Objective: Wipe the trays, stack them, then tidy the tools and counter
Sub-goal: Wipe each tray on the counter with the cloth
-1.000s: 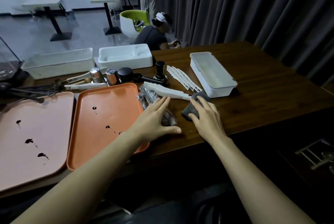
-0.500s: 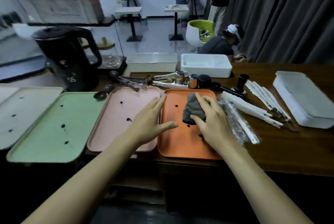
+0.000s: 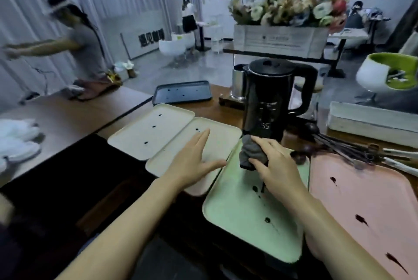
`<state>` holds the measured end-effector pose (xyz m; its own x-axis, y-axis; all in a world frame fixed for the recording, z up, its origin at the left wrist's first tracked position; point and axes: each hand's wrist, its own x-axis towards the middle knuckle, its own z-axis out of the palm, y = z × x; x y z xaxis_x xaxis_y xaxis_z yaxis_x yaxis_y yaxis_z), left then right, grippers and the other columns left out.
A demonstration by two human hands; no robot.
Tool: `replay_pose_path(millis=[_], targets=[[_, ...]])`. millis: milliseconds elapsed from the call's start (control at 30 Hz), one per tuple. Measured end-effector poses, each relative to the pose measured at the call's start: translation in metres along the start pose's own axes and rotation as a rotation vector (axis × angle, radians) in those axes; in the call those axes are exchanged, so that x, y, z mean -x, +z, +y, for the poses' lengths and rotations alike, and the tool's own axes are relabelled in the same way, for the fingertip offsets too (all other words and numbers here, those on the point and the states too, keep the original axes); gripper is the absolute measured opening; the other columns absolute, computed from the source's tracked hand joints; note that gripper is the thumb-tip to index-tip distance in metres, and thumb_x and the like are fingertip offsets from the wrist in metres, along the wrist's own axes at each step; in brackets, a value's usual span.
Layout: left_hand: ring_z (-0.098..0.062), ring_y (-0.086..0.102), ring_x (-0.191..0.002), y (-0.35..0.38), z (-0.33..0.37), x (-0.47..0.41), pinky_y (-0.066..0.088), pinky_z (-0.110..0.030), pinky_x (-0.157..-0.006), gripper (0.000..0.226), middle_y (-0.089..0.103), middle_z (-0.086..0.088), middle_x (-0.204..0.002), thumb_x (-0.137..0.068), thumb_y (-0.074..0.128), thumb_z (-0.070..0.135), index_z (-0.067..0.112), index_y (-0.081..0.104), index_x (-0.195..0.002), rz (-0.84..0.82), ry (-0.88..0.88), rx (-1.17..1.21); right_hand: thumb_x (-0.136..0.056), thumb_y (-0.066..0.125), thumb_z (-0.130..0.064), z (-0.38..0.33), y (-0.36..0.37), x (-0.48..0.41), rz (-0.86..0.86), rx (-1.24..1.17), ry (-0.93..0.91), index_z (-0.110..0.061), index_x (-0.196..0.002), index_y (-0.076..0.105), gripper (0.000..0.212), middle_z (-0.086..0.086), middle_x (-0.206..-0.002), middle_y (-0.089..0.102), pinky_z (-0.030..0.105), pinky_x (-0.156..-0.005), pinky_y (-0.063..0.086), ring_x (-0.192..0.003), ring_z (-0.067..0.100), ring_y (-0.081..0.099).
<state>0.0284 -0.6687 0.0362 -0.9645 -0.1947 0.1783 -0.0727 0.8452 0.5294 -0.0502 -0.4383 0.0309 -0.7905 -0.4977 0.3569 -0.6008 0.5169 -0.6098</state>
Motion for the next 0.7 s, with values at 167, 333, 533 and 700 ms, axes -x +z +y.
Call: replay_pose_path(millis=[167,333,533,700], targets=[[-0.006,0.011,-0.155,-0.040,-0.088,-0.038,0.020,-0.038,-0.125,0.106,0.017,0.012,-0.169,-0.083,0.066,0.071,0.026,0.014,-0.163,0.024,-0.110,0.028,-0.087,0.068,-0.006,-0.030,0.062,-0.067,-0.026,-0.058,-0.056,-0.027,-0.135,0.059,0.053,-0.010,-0.126,0.058,0.026,-0.093,0.040,-0.117,0.017,0.054],[-0.011,0.013,-0.156,-0.072,-0.143,-0.087,0.018,-0.036,-0.125,0.104,0.017,0.008,-0.169,-0.085,0.066,0.068,0.022,0.015,-0.163,0.055,-0.206,-0.006,-0.087,0.066,-0.004,-0.039,0.108,-0.144,-0.030,-0.063,-0.095,-0.025,-0.130,0.063,0.048,-0.011,-0.123,0.060,0.035,-0.100,0.044,-0.116,0.019,0.057],[-0.012,0.025,-0.152,-0.102,-0.208,-0.143,0.028,-0.036,-0.121,0.099,0.026,0.009,-0.166,-0.085,0.066,0.067,0.024,0.021,-0.162,0.091,-0.215,-0.036,-0.089,0.066,-0.007,-0.054,0.160,-0.227,-0.082,-0.073,-0.136,-0.026,-0.128,0.064,0.043,-0.009,-0.123,0.062,0.028,-0.090,0.041,-0.112,0.014,0.055],[-0.010,0.040,-0.143,-0.121,-0.274,-0.214,0.043,-0.046,-0.112,0.098,0.042,0.013,-0.156,-0.076,0.056,0.086,0.038,0.026,-0.156,0.070,-0.251,-0.026,-0.092,0.064,-0.009,-0.068,0.205,-0.299,-0.073,-0.060,-0.111,-0.026,-0.129,0.063,0.041,-0.006,-0.125,0.062,0.029,-0.094,0.043,-0.115,0.016,0.055]])
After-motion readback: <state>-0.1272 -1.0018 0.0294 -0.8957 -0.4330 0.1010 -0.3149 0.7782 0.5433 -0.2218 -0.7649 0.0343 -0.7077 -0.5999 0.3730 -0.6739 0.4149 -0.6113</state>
